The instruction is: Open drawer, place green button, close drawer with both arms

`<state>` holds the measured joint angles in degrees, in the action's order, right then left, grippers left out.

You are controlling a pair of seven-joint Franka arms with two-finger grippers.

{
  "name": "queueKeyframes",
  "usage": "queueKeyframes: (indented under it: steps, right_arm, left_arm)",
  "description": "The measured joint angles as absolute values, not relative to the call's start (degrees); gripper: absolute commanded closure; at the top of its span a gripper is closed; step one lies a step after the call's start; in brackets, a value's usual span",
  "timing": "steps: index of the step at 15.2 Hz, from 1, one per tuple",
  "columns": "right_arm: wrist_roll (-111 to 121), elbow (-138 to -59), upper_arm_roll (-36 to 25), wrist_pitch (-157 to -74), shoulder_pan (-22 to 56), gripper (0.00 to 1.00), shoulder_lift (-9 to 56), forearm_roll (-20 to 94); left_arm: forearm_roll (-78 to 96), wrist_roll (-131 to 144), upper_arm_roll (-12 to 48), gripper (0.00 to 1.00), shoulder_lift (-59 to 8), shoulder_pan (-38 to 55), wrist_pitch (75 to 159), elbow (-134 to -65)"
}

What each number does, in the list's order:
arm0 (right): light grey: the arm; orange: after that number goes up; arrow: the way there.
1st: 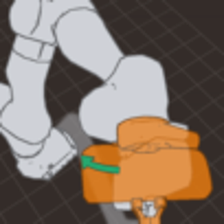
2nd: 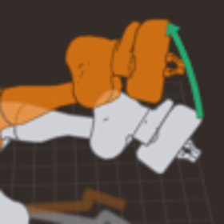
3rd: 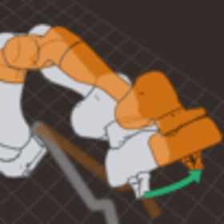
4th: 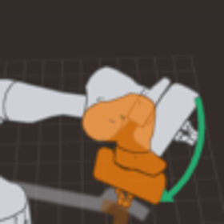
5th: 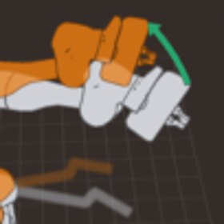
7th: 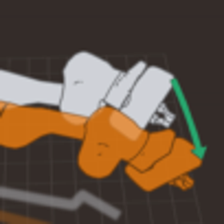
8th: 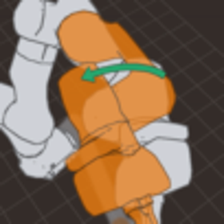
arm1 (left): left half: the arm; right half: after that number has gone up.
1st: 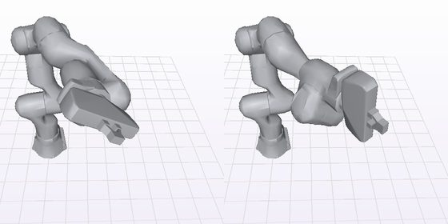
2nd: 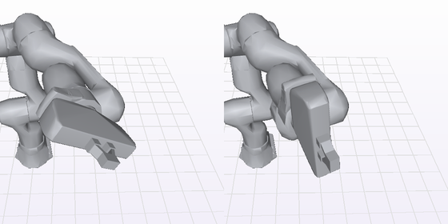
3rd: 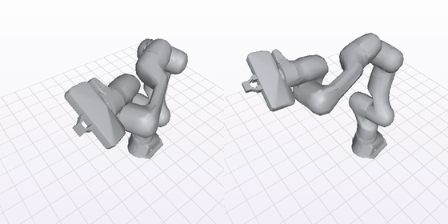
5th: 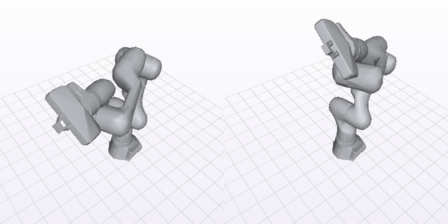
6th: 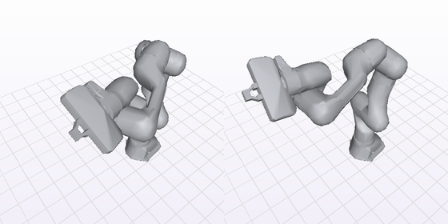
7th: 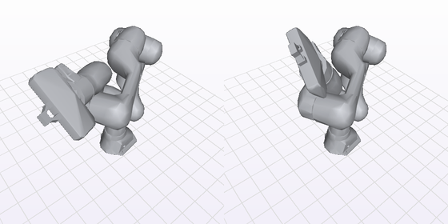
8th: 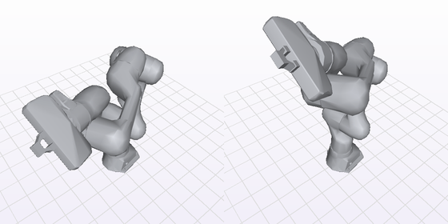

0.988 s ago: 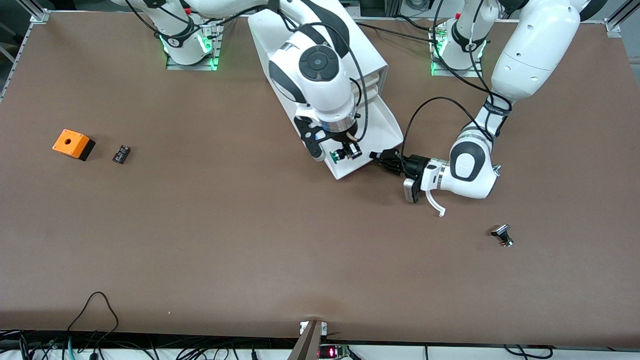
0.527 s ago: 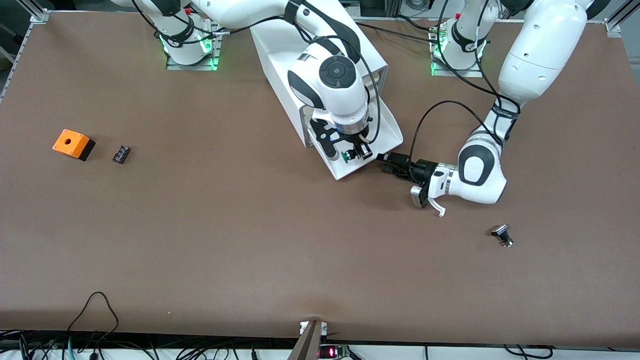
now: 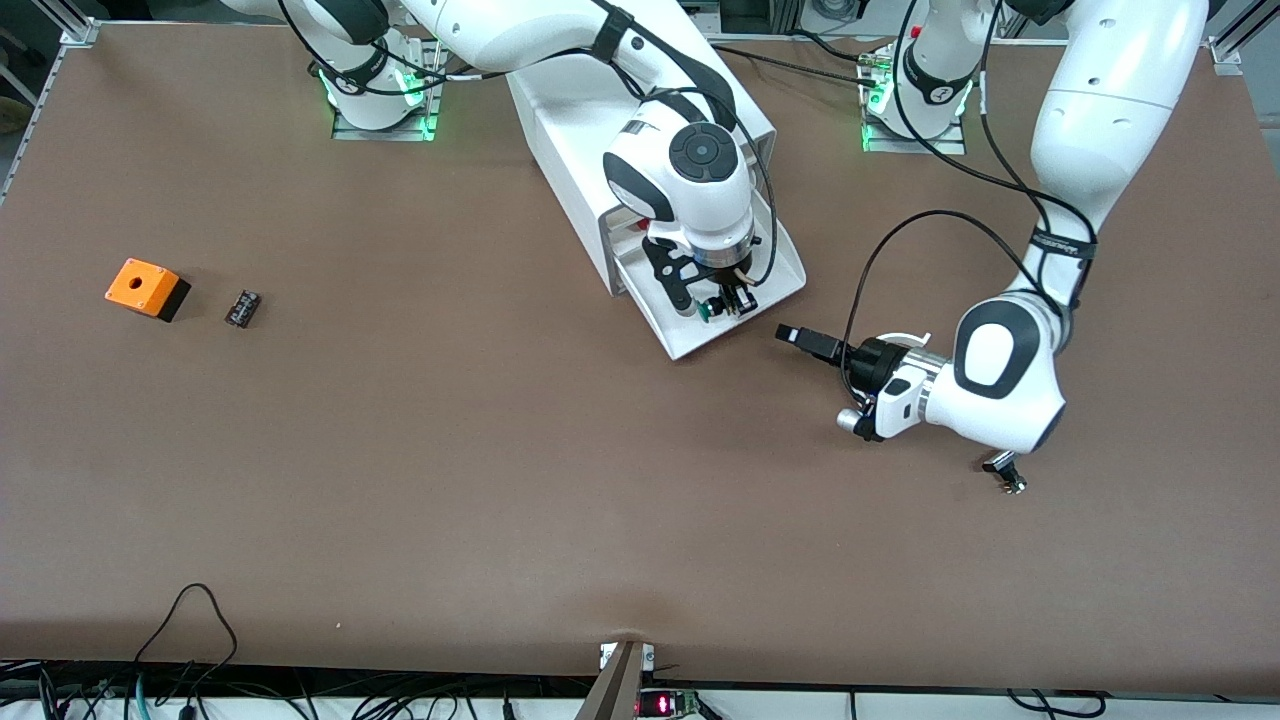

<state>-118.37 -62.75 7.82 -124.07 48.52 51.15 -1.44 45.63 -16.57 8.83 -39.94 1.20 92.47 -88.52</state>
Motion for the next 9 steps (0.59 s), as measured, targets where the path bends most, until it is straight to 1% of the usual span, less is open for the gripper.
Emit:
queueKeyframes:
  steps: [1,2,3,9]
  right_arm:
    - [-118.37,-62.75,7.66,-124.35,48.73,0.73,51.44,-1.45]
    - [-118.37,-62.75,7.50,-124.47,48.89,0.28,51.68,-1.46]
    - [-118.38,-62.75,7.43,-124.53,48.95,0.00,51.84,-1.46]
    - [-118.41,-61.66,6.19,-124.26,48.83,0.00,51.82,-2.17]
  left_arm:
    - [43.76,-13.02,8.83,0.00,-39.94,1.21,91.26,-86.93]
    - [41.87,-9.40,8.85,0.00,-39.93,1.22,90.32,-85.48]
    - [39.97,-5.82,8.85,0.00,-39.93,1.24,89.37,-84.11]
    - [29.34,12.08,8.90,0.00,-39.92,1.62,85.03,-76.82]
